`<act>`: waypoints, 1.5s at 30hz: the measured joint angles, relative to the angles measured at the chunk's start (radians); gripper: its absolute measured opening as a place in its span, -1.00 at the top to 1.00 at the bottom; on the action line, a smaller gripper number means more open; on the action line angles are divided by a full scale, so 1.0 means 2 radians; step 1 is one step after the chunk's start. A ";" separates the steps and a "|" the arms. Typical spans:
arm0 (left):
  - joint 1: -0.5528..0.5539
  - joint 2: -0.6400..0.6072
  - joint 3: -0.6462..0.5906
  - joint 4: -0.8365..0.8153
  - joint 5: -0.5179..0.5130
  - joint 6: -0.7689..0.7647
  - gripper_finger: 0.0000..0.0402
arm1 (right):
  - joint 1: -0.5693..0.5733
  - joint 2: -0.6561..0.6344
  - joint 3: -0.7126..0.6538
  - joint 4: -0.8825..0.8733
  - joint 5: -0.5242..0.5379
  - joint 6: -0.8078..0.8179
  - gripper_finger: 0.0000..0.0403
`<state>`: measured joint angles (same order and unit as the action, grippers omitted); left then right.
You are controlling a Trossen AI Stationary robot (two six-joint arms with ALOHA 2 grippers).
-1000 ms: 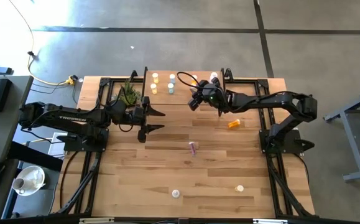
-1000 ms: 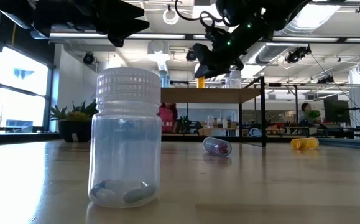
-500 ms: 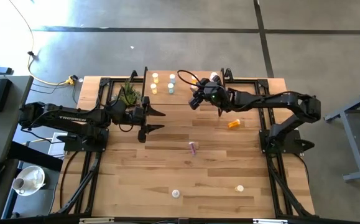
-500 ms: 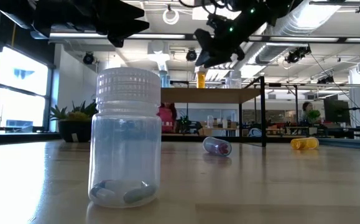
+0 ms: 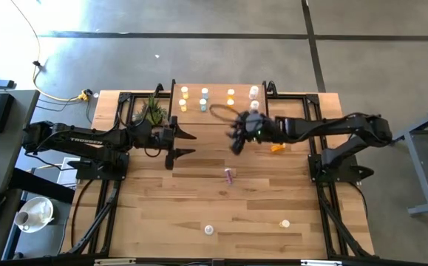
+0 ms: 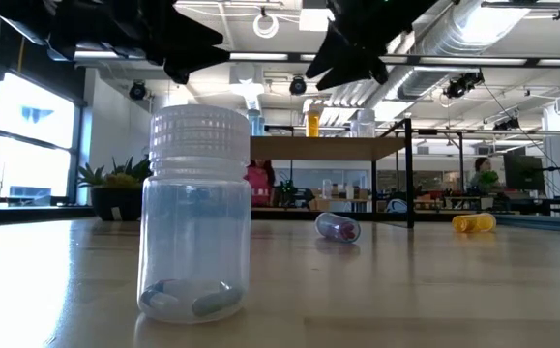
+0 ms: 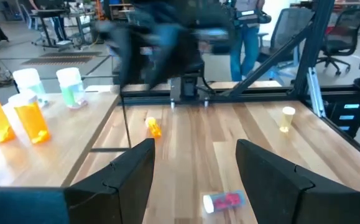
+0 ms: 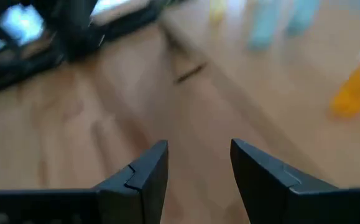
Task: Pick and place medicine bottles onto shelf by color
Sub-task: Put the white pill bottle on the shelf aligned with the other white pill bottle
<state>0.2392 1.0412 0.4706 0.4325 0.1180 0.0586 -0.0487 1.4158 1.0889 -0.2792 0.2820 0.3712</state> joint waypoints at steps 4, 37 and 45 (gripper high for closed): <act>0.001 0.000 0.000 -0.001 -0.001 -0.001 -0.06 | 0.042 0.000 0.000 -0.050 -0.010 0.046 0.18; -0.145 0.056 0.000 -0.064 0.003 -0.033 -0.06 | 0.239 0.000 -0.013 -0.080 0.103 0.128 0.18; -0.223 0.122 0.000 -0.040 -0.069 -0.072 -0.06 | 0.237 0.000 -0.013 -0.080 0.117 0.128 0.18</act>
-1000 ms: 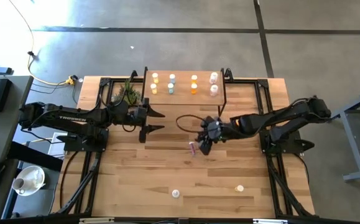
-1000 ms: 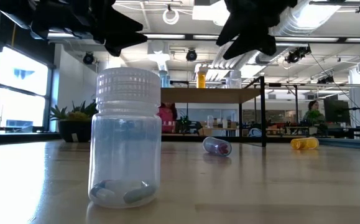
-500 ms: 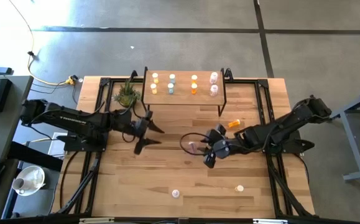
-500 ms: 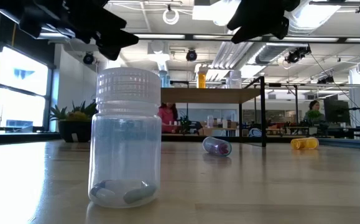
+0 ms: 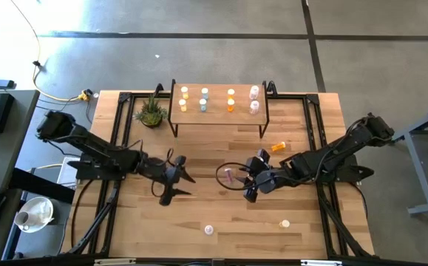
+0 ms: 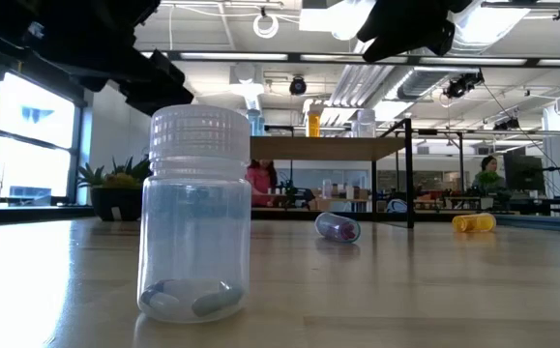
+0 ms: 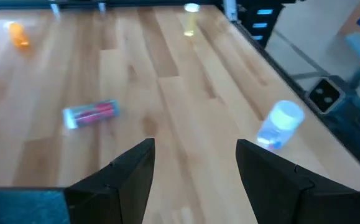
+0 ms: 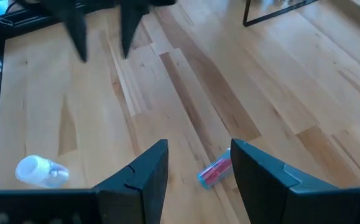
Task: Pick and place medicine bottles onto shelf by color
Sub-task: Put the white pill bottle on the shelf aligned with the other white pill bottle
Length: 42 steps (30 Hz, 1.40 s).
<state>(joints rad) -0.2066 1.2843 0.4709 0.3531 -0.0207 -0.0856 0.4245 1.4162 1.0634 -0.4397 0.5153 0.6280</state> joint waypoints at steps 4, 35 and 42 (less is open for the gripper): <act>-0.030 0.030 0.000 0.034 -0.008 -0.013 -0.06 | -0.003 0.000 0.000 0.000 0.010 0.000 0.18; -0.105 0.316 0.109 0.201 -0.004 -0.053 -0.06 | -0.003 0.000 0.000 -0.004 0.021 -0.040 0.18; -0.107 0.342 0.130 0.198 0.014 -0.063 -0.06 | -0.003 0.000 0.000 -0.008 0.017 -0.040 0.18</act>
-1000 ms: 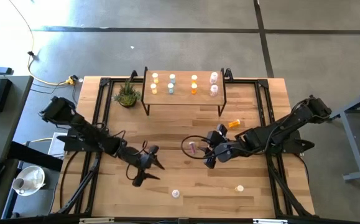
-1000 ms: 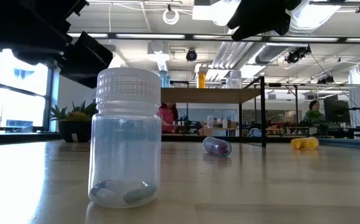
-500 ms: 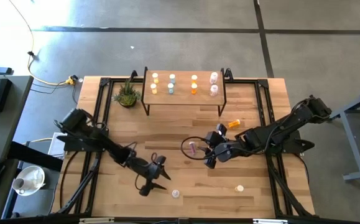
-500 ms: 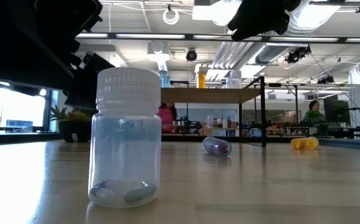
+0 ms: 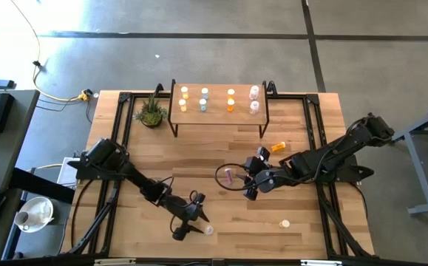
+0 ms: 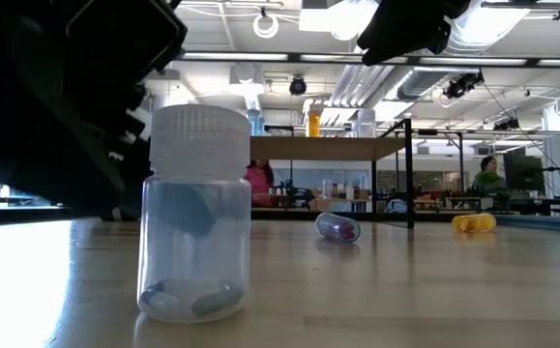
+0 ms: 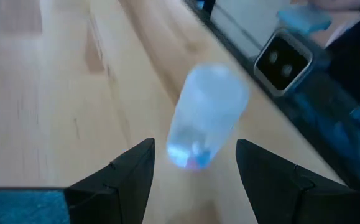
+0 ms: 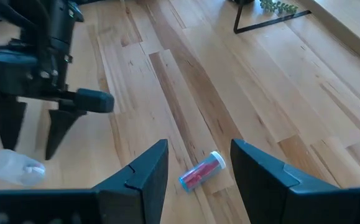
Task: Pick and place medicine bottles onto shelf by color
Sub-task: Put the white pill bottle on the shelf aligned with the other white pill bottle
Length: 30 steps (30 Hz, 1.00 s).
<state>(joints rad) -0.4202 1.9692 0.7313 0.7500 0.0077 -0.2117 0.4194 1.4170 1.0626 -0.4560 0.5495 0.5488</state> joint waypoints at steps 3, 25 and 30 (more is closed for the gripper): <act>0.000 0.011 0.004 0.008 0.004 -0.011 -0.06 | 0.000 0.000 0.000 -0.002 0.000 -0.003 0.18; 0.008 0.078 0.073 0.008 0.037 -0.009 -0.06 | 0.000 0.000 0.000 0.002 -0.002 -0.017 0.18; 0.008 0.082 0.078 0.007 0.039 -0.011 -0.06 | 0.000 0.000 0.000 0.000 -0.002 -0.015 0.18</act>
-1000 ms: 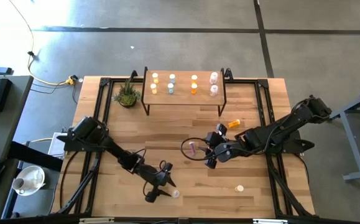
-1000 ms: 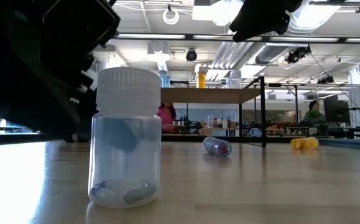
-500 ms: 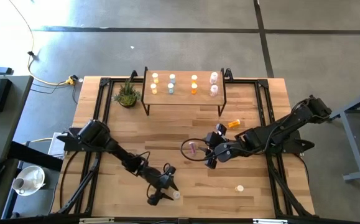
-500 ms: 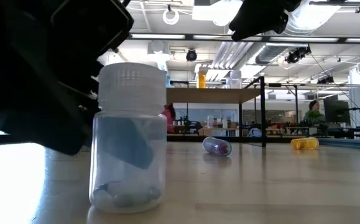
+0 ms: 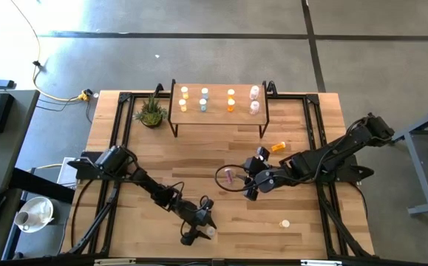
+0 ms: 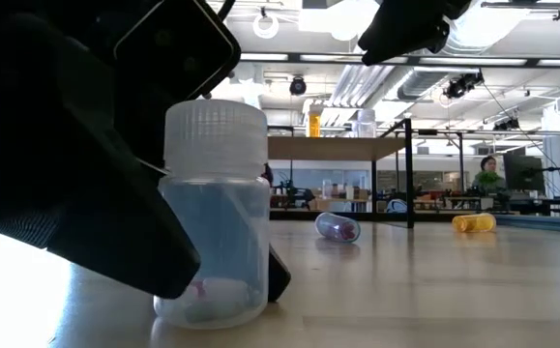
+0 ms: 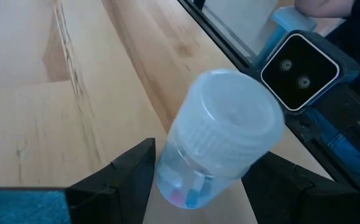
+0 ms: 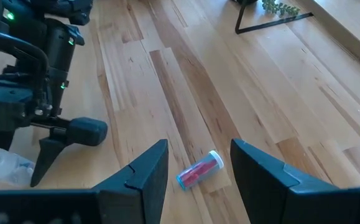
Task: Pick and place medicine bottles onto shelf by color
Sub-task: Put the white pill bottle on the shelf aligned with the other white pill bottle
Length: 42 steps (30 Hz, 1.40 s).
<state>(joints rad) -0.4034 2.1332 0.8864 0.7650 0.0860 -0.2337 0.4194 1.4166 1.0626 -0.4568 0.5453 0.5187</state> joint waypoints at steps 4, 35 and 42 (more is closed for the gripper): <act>0.000 0.000 0.000 -0.002 -0.002 -0.009 -0.02 | 0.000 0.000 0.000 -0.002 0.000 0.002 0.18; 0.063 -0.124 -0.002 -0.143 -0.104 0.027 0.27 | 0.000 0.000 0.000 0.089 -0.090 -0.172 0.18; 0.068 -0.144 -0.001 -0.168 -0.222 0.030 0.26 | 0.000 0.005 0.000 0.121 -0.095 -0.225 0.18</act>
<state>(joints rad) -0.2680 1.8446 0.8837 0.4294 -0.3571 -0.1740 0.4199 1.4270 1.0630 -0.2139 0.3551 0.0680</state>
